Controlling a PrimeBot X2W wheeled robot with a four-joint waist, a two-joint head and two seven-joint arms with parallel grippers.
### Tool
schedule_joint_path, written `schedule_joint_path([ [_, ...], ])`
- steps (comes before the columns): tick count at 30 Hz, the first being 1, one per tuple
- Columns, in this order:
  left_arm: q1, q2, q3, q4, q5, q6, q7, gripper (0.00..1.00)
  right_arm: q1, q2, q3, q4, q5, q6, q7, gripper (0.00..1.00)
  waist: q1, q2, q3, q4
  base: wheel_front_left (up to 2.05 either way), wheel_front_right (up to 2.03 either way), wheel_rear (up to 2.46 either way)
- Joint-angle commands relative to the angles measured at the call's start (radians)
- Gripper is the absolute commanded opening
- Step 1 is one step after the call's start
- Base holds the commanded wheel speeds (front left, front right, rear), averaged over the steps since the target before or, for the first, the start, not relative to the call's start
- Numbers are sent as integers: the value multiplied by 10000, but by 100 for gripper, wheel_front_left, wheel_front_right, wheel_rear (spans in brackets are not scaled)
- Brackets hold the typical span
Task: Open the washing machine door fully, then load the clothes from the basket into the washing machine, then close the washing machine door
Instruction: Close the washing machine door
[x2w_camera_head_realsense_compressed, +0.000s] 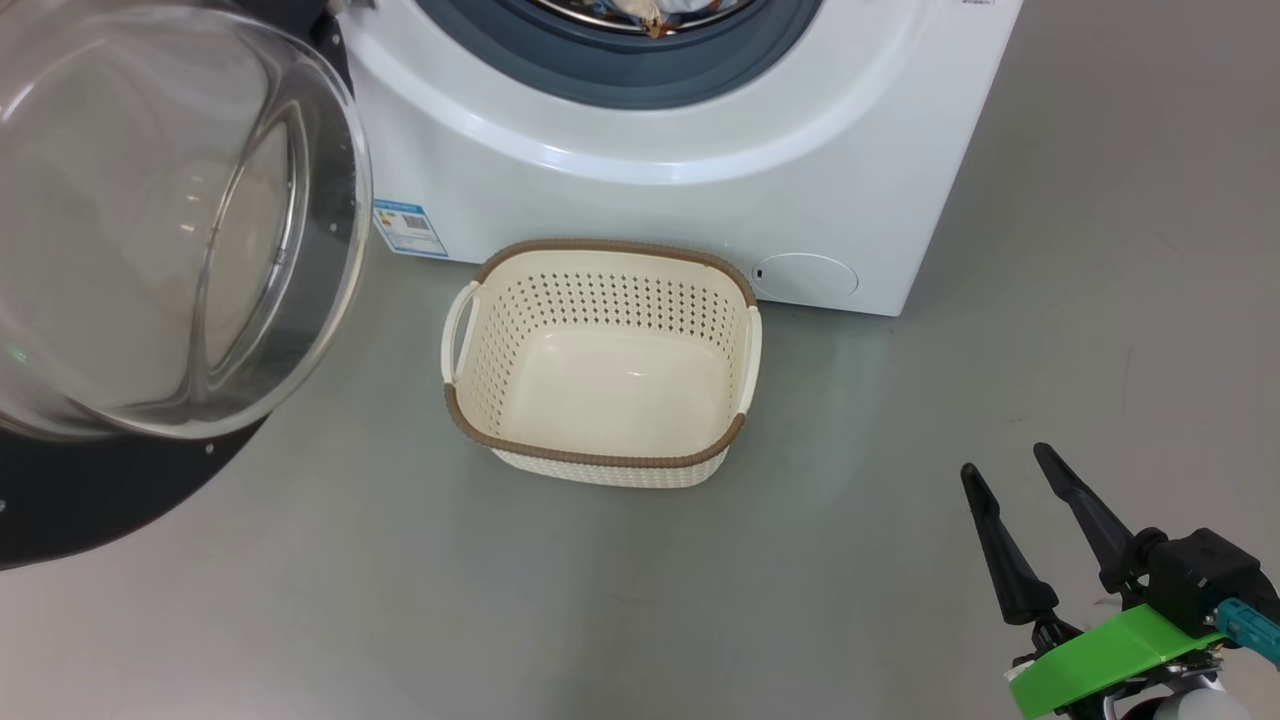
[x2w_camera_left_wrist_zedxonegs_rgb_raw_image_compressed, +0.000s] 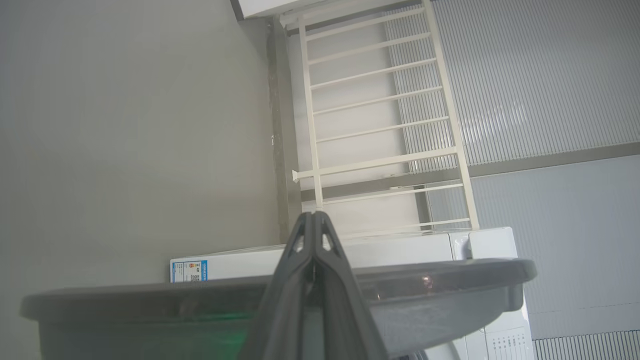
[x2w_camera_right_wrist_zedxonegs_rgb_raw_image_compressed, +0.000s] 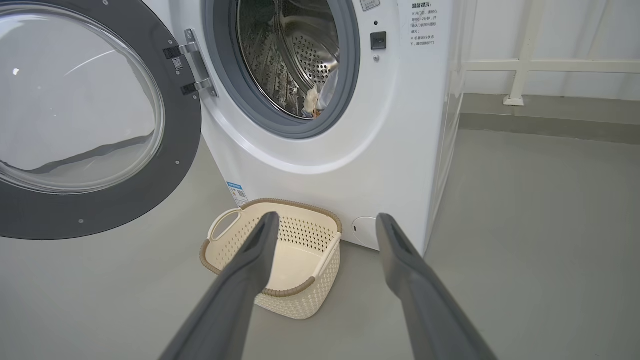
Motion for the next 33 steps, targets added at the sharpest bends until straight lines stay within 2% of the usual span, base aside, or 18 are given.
schedule_joint_path([
  [1, 76, 568, 121, -254, -107, -116, 189, 0, -232, -124, 205, -286, 28, 16, 35, 100, 0, 0, 33, -38, 0, 0, 0],
  [12, 463, 104, -151, -640, -579, -188, 1382, 0, -227, -83, 184, -220, 32, 16, 24, 100, 0, 0, 46, 75, 0, 0, 0],
  [28, 953, -205, -522, -1651, -980, -108, 2728, 0, -292, -90, 224, -147, 108, 16, 27, 100, 0, 0, 6, 88, 0, 0, 0],
  [33, 1311, -343, -729, -2287, -1434, 22, 3799, 0, -237, -52, 178, -61, 130, 16, -59, 100, 0, 0, 10, 109, 0, 0, 0],
])
